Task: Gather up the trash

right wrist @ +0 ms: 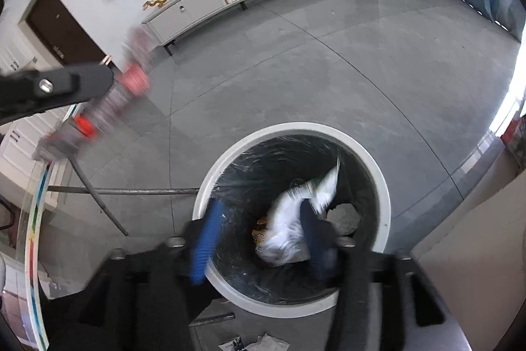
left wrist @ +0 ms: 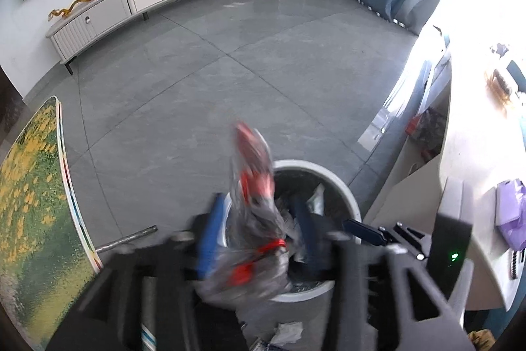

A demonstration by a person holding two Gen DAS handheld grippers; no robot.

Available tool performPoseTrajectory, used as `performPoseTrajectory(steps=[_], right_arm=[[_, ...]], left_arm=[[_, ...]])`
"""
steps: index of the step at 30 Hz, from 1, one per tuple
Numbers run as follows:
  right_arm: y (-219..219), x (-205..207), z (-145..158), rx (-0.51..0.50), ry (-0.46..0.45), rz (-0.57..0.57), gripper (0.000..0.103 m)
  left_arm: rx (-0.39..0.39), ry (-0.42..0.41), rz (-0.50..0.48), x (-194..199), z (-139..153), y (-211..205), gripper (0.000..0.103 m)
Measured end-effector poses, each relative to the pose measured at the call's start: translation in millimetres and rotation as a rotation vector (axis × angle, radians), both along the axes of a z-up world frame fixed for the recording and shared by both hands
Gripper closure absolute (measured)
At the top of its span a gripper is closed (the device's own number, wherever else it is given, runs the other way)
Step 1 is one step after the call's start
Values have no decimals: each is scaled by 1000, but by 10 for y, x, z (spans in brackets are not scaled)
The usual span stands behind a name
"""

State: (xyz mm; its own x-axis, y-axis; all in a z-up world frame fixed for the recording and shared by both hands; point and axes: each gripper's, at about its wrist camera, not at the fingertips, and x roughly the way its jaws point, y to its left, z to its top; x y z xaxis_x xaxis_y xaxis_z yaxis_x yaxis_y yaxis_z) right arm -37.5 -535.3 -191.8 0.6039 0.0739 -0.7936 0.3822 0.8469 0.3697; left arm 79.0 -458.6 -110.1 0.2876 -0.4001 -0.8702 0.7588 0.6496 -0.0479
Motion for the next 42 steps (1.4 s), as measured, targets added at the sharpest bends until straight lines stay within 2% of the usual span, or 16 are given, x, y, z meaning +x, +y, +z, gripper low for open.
performPoseTrajectory(steps=[6, 9, 12, 17, 20, 26, 33, 35, 38, 42], right_arm=[[39, -80, 81, -14, 11, -27, 49], [88, -118, 254, -32, -8, -33, 47], [214, -110, 555, -65, -49, -28, 43], [630, -50, 1155, -141, -144, 41, 33], [1006, -17, 1519, -183, -208, 102, 27], [1782, 51, 1946, -245, -294, 237, 16], [2359, 156, 2030, -310, -315, 286, 10], [2453, 136, 2031, -330, -321, 294, 8], [2562, 64, 2052, -382, -324, 290, 0], [2604, 60, 2028, -398, -319, 269, 0]], left_arm=[[-34, -22, 10, 15, 172, 117, 48], [-50, -52, 24, -12, 324, 265, 48], [-78, -82, 61, -12, 527, 488, 48], [-128, -169, 144, -44, 912, 1040, 48], [-153, -251, 214, -79, 1158, 1554, 47], [-171, -349, 359, -184, 1361, 2571, 42], [-134, -437, 496, -398, 1388, 3462, 42], [-133, -457, 532, -494, 1358, 3624, 41], [-125, -492, 591, -599, 1336, 3818, 41], [-116, -523, 646, -689, 1332, 3967, 41]])
